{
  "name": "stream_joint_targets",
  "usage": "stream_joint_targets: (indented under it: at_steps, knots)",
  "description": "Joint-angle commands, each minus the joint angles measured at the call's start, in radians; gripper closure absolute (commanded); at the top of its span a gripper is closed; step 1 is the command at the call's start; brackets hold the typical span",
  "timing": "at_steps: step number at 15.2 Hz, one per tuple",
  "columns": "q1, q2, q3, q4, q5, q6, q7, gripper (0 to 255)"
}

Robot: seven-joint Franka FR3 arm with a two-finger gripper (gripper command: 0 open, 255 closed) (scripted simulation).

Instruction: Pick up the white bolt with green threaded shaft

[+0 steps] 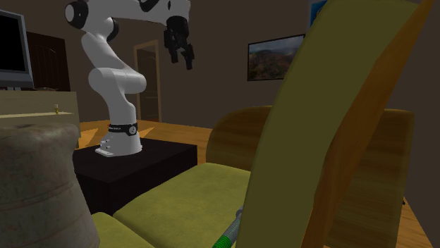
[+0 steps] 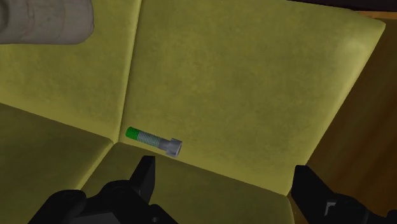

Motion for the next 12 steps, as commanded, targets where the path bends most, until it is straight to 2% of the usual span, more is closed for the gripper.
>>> stream_joint_targets:
  at_steps: [1,7,12]
  knots:
    - [-0.007,0.033,-0.014,-0.042,-0.007,0.096,-0.003,0]
    - [-0.027,0.201,-0.052,-0.114,-0.023,0.385,-0.008,0]
    - [-0.038,0.395,-0.083,-0.12,-0.026,0.625,-0.017,0]
